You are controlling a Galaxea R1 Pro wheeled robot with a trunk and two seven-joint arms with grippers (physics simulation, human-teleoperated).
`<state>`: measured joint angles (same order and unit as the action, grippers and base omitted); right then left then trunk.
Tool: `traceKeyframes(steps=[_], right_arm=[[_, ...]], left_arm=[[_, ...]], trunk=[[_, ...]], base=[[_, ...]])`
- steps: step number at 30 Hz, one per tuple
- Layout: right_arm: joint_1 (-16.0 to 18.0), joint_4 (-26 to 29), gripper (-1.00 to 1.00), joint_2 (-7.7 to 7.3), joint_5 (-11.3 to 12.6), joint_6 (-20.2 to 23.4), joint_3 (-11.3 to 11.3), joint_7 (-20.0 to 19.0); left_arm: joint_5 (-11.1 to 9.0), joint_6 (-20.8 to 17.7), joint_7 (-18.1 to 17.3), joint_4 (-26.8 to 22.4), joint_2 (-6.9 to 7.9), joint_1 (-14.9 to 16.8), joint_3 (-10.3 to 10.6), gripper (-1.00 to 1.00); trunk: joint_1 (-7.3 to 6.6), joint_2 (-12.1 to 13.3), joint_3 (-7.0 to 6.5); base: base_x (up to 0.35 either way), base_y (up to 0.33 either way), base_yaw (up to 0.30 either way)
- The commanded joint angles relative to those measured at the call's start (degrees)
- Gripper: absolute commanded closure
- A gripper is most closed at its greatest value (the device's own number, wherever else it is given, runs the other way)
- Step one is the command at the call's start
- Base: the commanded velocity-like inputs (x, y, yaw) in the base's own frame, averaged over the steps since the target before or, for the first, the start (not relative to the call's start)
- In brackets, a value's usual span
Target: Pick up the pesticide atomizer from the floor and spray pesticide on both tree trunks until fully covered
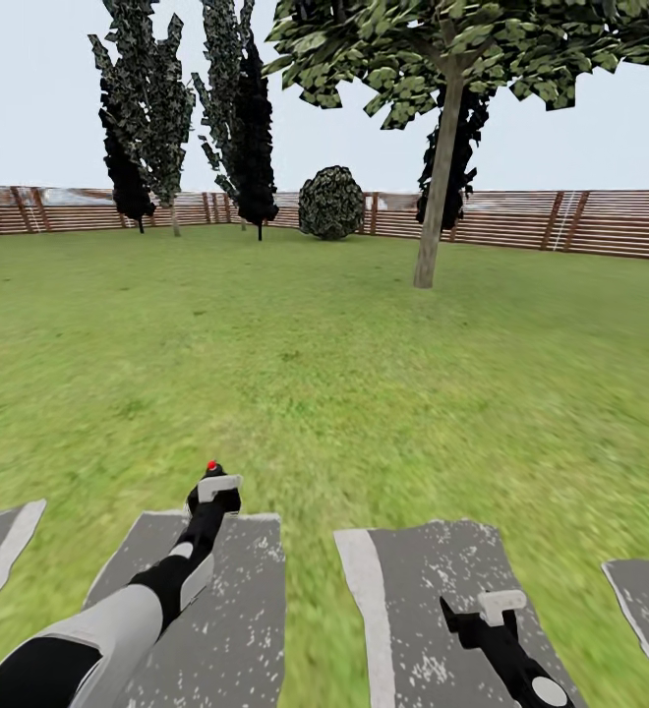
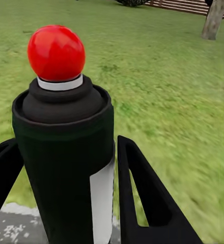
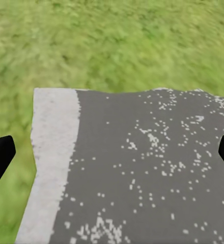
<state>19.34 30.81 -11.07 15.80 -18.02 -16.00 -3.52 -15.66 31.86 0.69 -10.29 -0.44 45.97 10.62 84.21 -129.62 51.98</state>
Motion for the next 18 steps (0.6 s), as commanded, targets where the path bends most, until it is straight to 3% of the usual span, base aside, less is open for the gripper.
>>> traceKeyframes(steps=[1,5,14,18], right_arm=[[0.0,0.0,-1.0,0.0,0.0,0.0,0.0,0.0],[0.0,0.0,-1.0,0.0,0.0,0.0,0.0,0.0],[0.0,-0.1,-1.0,0.0,0.0,0.0,0.0,0.0],[0.0,-0.4,-1.0,0.02,0.0,0.0,0.0,0.0]], left_arm=[[0.0,-0.7,0.1,-0.6,0.0,0.0,-0.1,1.0],[-0.1,-2.6,0.1,-2.7,0.0,0.0,-0.1,1.0],[-0.1,-3.1,0.1,-3.7,0.0,0.0,0.0,1.0],[0.0,-4.2,0.0,-6.8,0.0,0.0,-0.1,1.0]], trunk=[[-0.23,0.4,-0.18],[-1.1,2.0,-0.9],[-3.08,5.6,-2.52],[-3.96,7.2,-3.23]], base=[[0.0,0.0,0.0],[0.0,0.0,0.0],[0.0,0.0,0.0],[0.0,0.0,0.0]])
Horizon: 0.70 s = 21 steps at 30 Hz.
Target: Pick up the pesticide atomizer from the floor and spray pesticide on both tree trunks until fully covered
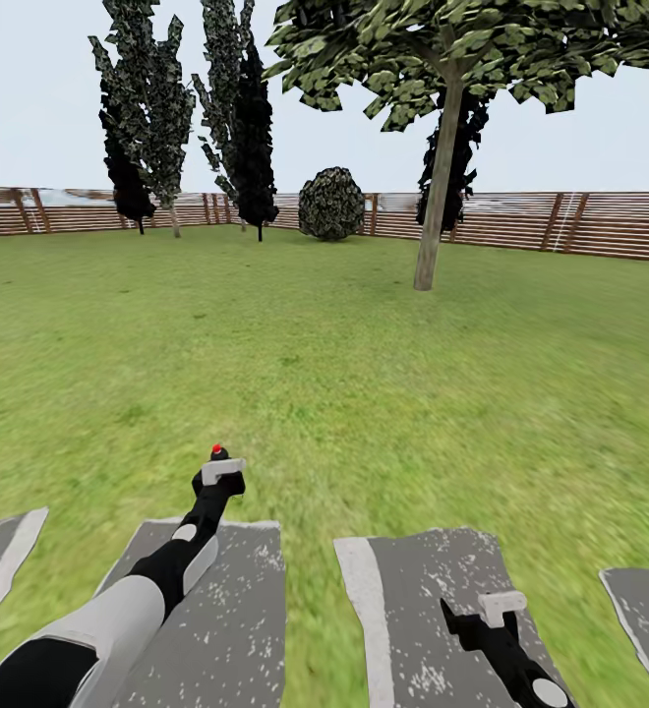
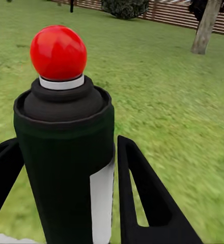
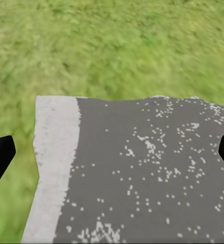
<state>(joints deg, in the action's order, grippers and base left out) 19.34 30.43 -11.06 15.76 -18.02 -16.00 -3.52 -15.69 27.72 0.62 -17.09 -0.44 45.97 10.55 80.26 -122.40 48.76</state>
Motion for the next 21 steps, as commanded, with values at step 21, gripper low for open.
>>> traceKeyframes(steps=[21], right_arm=[[0.0,-1.7,-1.0,0.94,0.0,0.0,0.0,0.0]], left_arm=[[0.0,-2.2,0.0,-5.0,0.0,0.0,0.0,1.0]], trunk=[[-4.62,8.4,-3.77]], base=[[0.0,0.0,0.0]])
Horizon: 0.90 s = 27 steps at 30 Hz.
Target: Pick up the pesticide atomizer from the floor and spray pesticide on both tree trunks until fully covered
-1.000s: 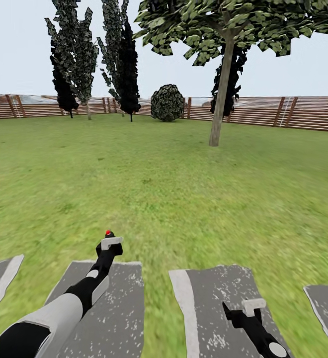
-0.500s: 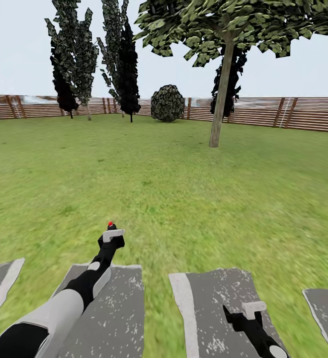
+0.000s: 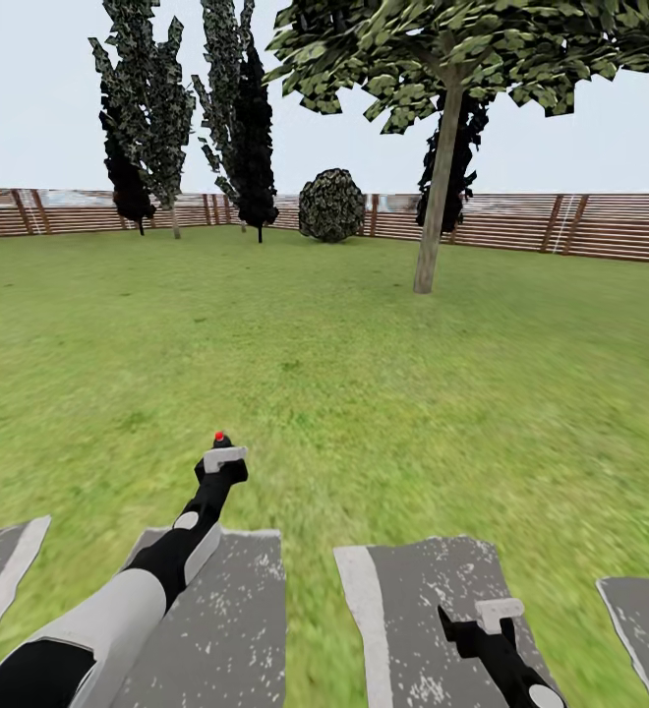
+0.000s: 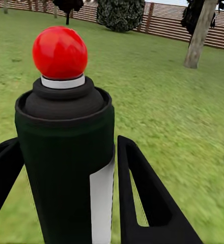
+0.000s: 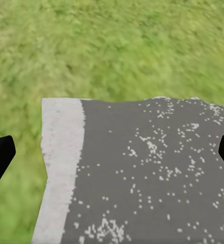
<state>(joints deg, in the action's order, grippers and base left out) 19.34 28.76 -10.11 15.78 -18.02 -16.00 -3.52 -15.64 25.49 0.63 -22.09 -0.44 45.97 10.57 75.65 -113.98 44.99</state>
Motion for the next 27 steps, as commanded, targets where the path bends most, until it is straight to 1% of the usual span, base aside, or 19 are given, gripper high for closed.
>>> traceKeyframes(steps=[1,16,20,27], right_arm=[[0.0,0.0,-1.0,0.0,0.0,0.0,0.0,0.0],[0.0,-0.1,-1.0,0.05,0.0,0.0,0.0,0.0],[0.0,-0.1,-1.0,0.07,0.0,0.0,0.0,0.0],[0.0,-0.1,-1.0,0.12,0.0,0.0,0.0,0.0]], left_arm=[[0.0,0.0,0.0,-0.2,0.0,0.0,0.0,1.0],[-0.1,-0.1,0.0,-3.0,-0.06,0.0,0.0,1.0],[0.0,-0.1,0.0,-4.6,-0.08,0.0,-0.2,1.0],[0.0,0.1,0.3,-4.2,0.05,0.0,-0.8,1.0]], trunk=[[-0.23,0.4,-0.18],[-3.52,6.4,-2.88],[-4.4,8.0,-3.59],[-5.94,10.8,-4.85]], base=[[0.0,0.0,0.0],[0.0,0.0,0.0],[0.0,0.0,0.0],[0.0,0.0,0.0]])
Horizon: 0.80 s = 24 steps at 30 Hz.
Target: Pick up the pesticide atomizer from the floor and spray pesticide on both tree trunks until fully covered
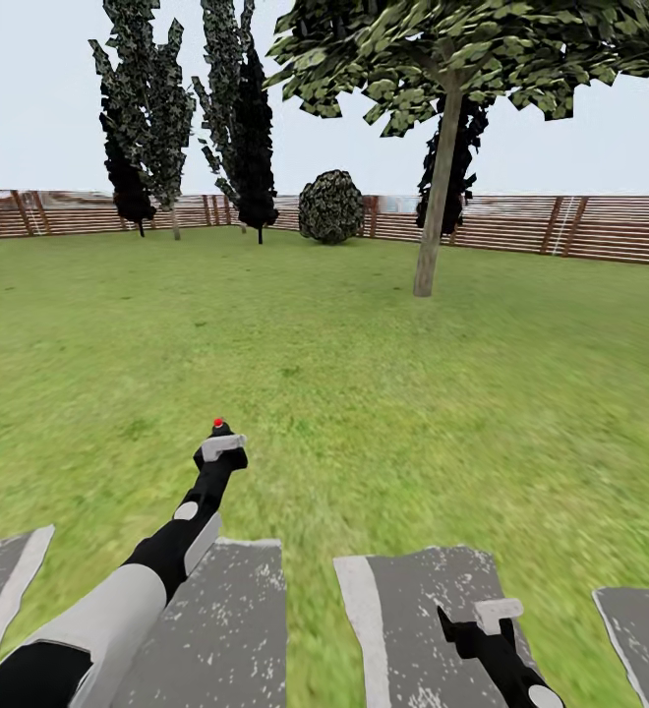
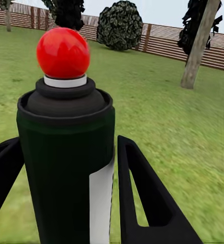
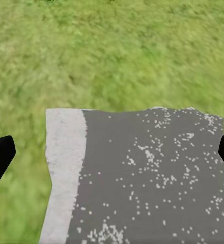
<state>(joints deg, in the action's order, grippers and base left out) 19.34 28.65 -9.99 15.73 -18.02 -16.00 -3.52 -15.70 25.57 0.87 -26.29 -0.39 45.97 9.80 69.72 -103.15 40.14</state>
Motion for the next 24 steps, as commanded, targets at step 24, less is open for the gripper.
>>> traceKeyframes(steps=[24], right_arm=[[0.0,-1.1,-1.0,0.67,0.0,-0.1,-0.1,0.0]], left_arm=[[0.0,7.0,0.0,9.4,0.12,0.0,0.0,1.0]], trunk=[[-5.28,9.6,-4.32]], base=[[0.0,0.0,0.0]])
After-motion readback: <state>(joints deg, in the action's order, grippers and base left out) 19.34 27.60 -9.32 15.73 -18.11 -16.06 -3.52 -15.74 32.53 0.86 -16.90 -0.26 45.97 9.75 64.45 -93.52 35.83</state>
